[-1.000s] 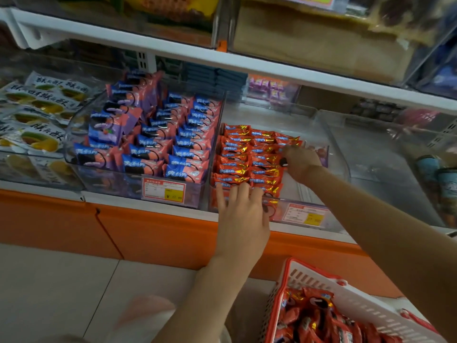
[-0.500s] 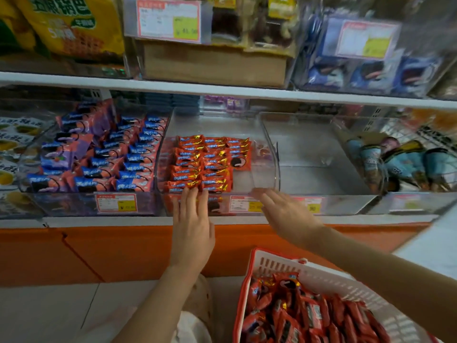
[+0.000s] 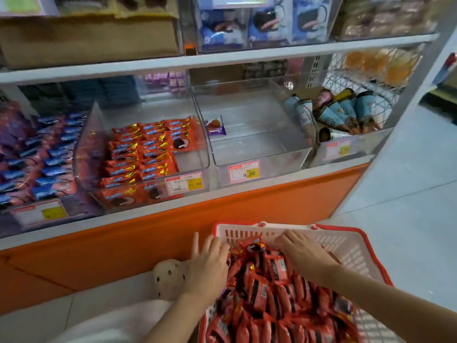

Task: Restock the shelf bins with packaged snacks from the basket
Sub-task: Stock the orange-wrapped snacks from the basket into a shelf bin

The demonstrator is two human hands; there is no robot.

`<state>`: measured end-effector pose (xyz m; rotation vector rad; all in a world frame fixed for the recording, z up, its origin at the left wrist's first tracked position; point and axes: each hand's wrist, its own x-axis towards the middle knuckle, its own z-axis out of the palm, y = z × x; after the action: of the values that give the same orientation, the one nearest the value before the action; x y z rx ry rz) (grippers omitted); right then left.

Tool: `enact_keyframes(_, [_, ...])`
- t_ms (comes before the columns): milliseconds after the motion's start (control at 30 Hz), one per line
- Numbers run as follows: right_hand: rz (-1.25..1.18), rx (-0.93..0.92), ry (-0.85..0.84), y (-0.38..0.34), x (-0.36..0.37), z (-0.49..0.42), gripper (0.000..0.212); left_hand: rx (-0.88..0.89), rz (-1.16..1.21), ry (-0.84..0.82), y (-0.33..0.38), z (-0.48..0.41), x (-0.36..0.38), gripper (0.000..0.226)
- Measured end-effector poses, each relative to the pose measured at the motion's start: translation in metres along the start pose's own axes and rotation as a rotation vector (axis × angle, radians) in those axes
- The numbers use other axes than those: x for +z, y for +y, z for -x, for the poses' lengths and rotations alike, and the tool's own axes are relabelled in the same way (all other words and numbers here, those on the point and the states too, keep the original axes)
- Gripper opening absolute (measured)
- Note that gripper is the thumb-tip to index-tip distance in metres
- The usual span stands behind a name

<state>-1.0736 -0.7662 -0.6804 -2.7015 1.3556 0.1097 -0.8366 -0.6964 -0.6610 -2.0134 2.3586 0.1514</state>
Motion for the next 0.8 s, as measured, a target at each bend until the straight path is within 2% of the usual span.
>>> enact_keyframes(100, [-0.044,0.103,-0.135,0.006,0.031,0.024,0.049,0.059,0.059,-0.142,0.016,0.000,0.031,0.045])
enact_keyframes(233, [-0.177,0.141,-0.298,0.005,0.072,0.043,0.047,0.156,0.128,-0.369,0.029,0.005,0.065,0.048])
enact_keyframes(333, [-0.217,0.138,-0.412,-0.003,0.087,0.048,0.059,0.211,0.159,-0.548,0.035,0.008,0.080,0.050])
enact_keyframes(467, [-0.198,0.167,-0.446,-0.006,0.098,0.048,0.075,0.210,0.202,-0.740,0.034,0.014,0.090,0.053])
enact_keyframes(633, [-0.189,0.229,-0.425,-0.009,0.098,0.048,0.076,0.257,0.206,-0.701,0.028,0.021,0.092,0.041])
enact_keyframes(800, [-0.147,0.253,-0.388,-0.005,0.097,0.054,0.051,0.276,0.212,-0.607,0.029,0.024,0.087,0.023])
